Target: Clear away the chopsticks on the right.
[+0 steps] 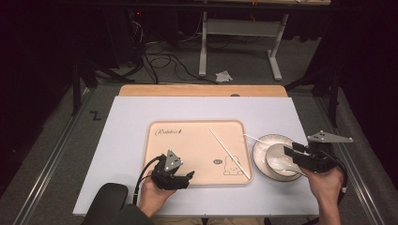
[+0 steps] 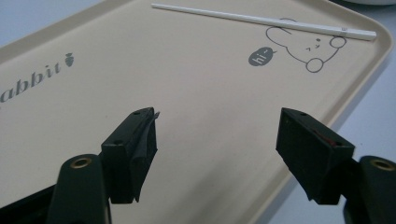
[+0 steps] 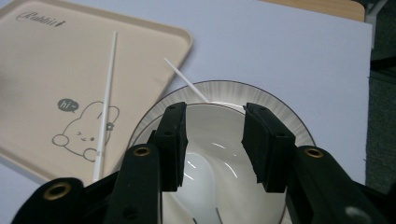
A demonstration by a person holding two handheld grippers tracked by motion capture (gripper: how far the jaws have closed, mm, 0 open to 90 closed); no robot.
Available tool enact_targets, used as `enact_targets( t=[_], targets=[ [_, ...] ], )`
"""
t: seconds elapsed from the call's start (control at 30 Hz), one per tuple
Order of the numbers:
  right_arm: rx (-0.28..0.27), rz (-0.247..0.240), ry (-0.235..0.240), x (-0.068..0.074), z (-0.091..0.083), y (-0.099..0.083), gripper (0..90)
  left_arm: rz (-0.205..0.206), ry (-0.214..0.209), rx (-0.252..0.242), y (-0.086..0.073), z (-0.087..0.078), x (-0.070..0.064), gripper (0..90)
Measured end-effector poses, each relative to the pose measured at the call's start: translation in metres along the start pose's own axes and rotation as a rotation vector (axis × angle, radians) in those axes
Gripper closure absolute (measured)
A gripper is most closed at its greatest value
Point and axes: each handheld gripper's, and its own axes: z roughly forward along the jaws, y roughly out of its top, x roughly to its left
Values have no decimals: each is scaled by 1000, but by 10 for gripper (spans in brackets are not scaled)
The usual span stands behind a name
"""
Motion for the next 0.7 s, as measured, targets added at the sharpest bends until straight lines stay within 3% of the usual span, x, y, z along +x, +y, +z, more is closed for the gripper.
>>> enact_targets(
  t=[0.27, 0.7],
  targets=[
    [33, 3, -18, -25, 9, 4, 645, -31, 37, -7, -8, -10, 3, 291],
    [132, 5, -74, -49, 33, 5, 690, -69, 78, -9, -18, -21, 5, 291]
  ],
)
